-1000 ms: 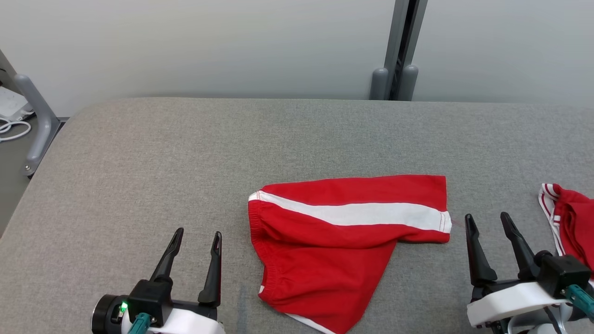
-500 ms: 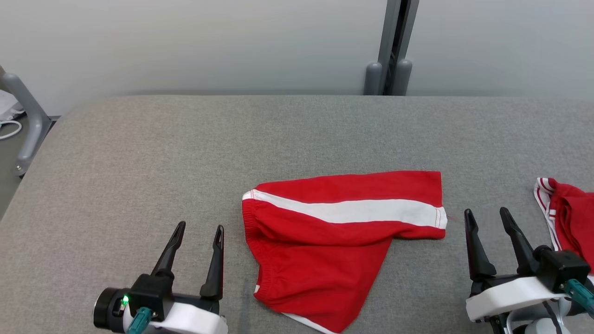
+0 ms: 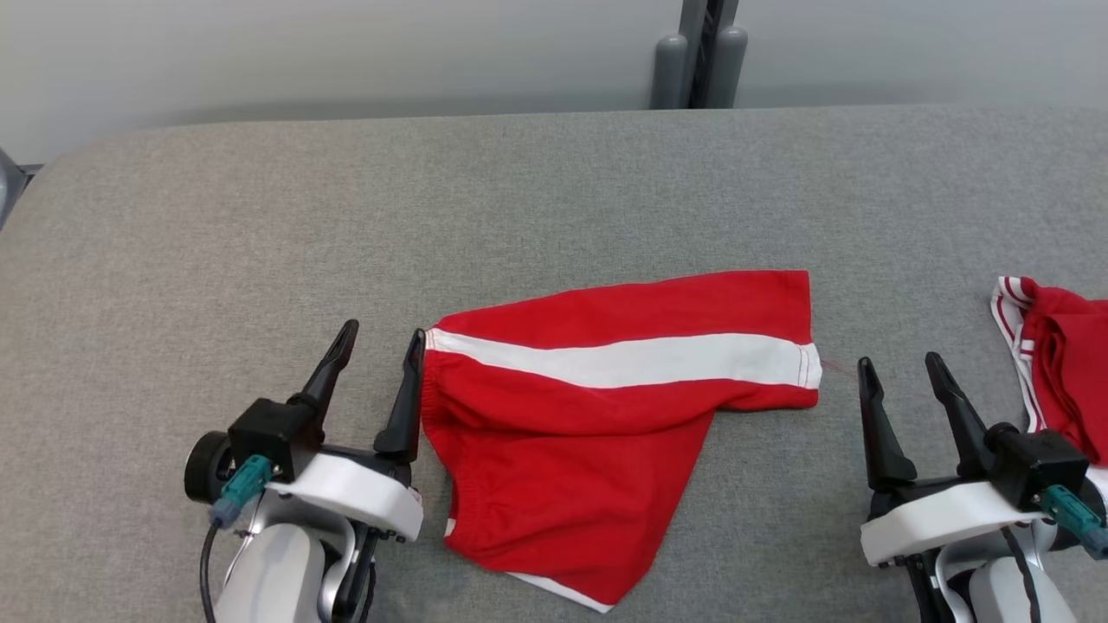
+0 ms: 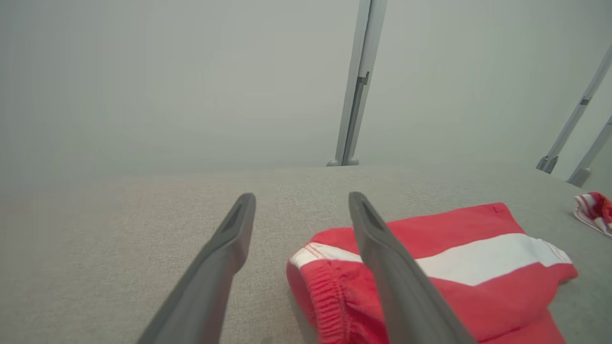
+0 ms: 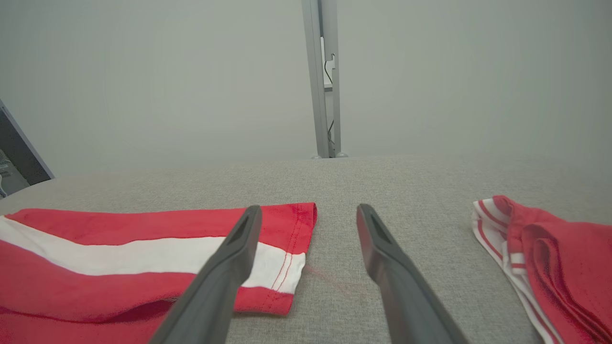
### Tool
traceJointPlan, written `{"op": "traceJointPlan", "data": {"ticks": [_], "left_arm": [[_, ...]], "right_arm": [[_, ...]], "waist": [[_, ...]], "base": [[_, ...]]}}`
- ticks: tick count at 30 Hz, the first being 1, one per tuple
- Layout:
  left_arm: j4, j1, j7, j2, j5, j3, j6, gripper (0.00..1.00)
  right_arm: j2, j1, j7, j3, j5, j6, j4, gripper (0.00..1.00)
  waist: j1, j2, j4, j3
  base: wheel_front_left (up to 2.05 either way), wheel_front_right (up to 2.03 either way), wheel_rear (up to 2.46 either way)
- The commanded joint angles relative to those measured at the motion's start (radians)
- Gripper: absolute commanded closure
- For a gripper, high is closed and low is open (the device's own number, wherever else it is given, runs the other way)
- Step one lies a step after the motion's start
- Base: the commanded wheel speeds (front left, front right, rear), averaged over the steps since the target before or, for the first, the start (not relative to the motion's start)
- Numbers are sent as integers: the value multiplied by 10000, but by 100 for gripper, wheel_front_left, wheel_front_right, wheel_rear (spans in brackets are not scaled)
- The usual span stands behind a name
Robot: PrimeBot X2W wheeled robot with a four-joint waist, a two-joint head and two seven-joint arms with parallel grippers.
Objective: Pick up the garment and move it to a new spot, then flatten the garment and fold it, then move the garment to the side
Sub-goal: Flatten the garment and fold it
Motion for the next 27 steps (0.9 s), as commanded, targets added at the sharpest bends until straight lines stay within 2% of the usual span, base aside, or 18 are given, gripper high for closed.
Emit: {"op": "traceJointPlan", "data": {"ticks": [1, 5, 11, 16, 24, 25, 26, 27], "left_arm": [[367, -360, -32, 44, -101, 38, -91, 0], [2042, -1128, 34, 49, -287, -101, -189, 0], [3494, -1926, 487, 45, -1097, -368, -393, 0], [3994, -2282, 1002, 42, -1743, -915, -556, 0], [4196, -2479, 1324, 155, -2088, -1588, -614, 0], [4195, -2490, 1313, 174, -2140, -1631, -617, 4], [4176, -2505, 1261, 188, -2193, -1667, -607, 22], [4168, -2518, 1227, 201, -2237, -1708, -607, 57]], "right_arm": [[-26, -116, -7, 26, -67, 0, 10, 0], [-24, -151, -9, 92, -42, 0, 9, 0], [-25, -103, -7, 55, -67, 0, 13, 0], [-25, -94, -7, 99, 1, 0, 58, 0], [-25, -147, -9, 133, 67, 0, 44, 0], [-25, -153, -9, 130, 79, 0, 50, 0], [-25, -162, -7, 126, 89, 0, 57, 0], [-24, -168, -7, 120, 94, 0, 65, 0]], "waist": [[0, 0, -92, 82], [0, 0, -178, 117], [0, 0, -198, 85], [0, 0, -213, 70], [0, 0, -240, 98], [0, 0, -239, 111], [0, 0, -237, 126], [0, 0, -233, 137]], "base": [[0, 0, 0], [0, 0, 0], [0, 0, 0], [0, 0, 0], [0, 0, 0], [0, 0, 0], [0, 0, 0], [0, 0, 0]]}}
